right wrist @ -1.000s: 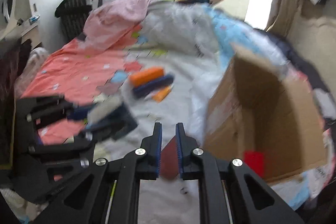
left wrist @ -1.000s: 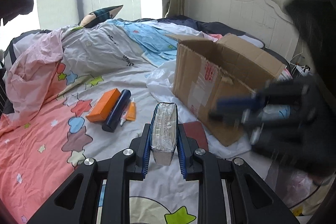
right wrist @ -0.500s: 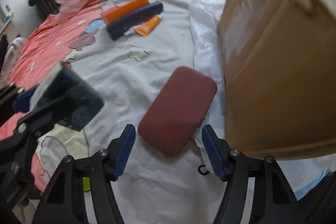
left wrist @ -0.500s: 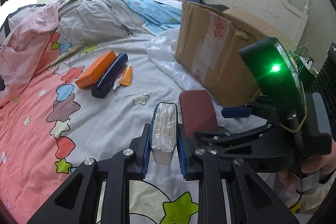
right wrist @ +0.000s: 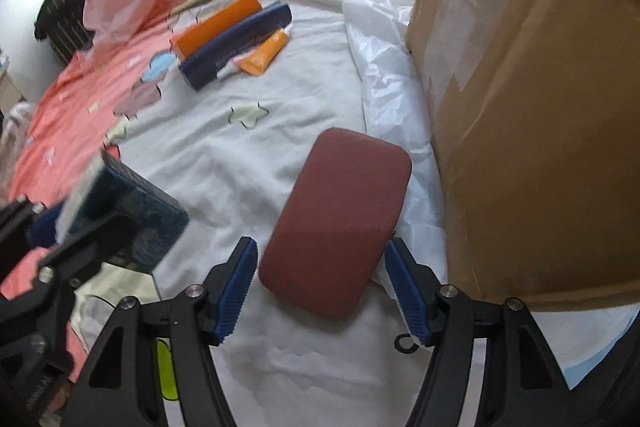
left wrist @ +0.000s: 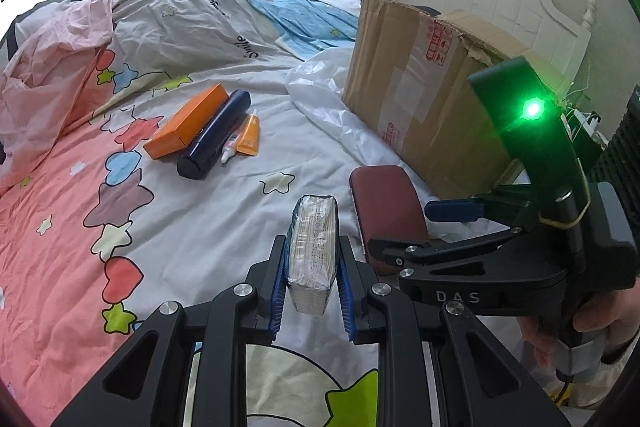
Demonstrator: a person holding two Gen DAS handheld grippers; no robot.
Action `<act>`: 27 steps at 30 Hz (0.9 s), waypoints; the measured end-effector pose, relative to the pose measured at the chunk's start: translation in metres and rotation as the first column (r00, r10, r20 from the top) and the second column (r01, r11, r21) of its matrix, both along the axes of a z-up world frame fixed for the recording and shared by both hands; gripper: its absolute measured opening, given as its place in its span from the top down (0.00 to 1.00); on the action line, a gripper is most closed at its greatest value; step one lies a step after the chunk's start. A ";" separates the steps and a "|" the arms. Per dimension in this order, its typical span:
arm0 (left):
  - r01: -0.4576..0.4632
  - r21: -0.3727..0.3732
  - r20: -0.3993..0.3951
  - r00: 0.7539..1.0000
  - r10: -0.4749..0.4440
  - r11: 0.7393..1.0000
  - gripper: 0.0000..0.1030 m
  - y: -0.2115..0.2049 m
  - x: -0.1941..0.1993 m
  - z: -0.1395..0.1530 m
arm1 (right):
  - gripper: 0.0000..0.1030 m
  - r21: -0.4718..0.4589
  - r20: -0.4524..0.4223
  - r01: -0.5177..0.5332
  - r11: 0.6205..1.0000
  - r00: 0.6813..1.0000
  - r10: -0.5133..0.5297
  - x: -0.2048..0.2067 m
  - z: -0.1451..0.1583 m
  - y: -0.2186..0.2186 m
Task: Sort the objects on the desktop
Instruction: 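Carry the maroon case with the right tool while the left tool carries the packet to the cardboard box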
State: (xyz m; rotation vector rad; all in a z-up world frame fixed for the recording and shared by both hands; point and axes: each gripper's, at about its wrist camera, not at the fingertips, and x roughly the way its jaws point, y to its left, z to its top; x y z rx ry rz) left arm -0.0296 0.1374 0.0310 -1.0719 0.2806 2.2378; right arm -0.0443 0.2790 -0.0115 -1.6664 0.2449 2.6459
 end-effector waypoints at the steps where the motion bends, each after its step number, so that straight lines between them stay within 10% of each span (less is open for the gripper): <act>1: 0.001 0.002 0.000 1.000 -0.001 1.000 0.78 0.000 0.000 0.000 | 0.26 -0.012 0.000 -0.004 1.000 1.000 0.004 -0.001 0.000 -0.001; 5: -0.001 0.005 0.001 1.000 0.001 1.000 0.78 0.000 0.000 -0.001 | 0.11 -0.008 0.013 -0.017 1.000 1.000 0.017 -0.004 -0.003 -0.008; 24: -0.036 0.001 0.017 0.999 0.036 0.999 0.78 -0.014 -0.010 -0.009 | 0.10 0.128 0.049 0.006 0.992 0.999 -0.013 -0.023 -0.027 -0.023; 27: -0.041 0.002 0.019 0.999 0.041 0.999 0.78 -0.016 -0.013 -0.010 | 0.28 0.137 0.044 0.004 0.991 0.999 -0.010 -0.022 -0.026 -0.020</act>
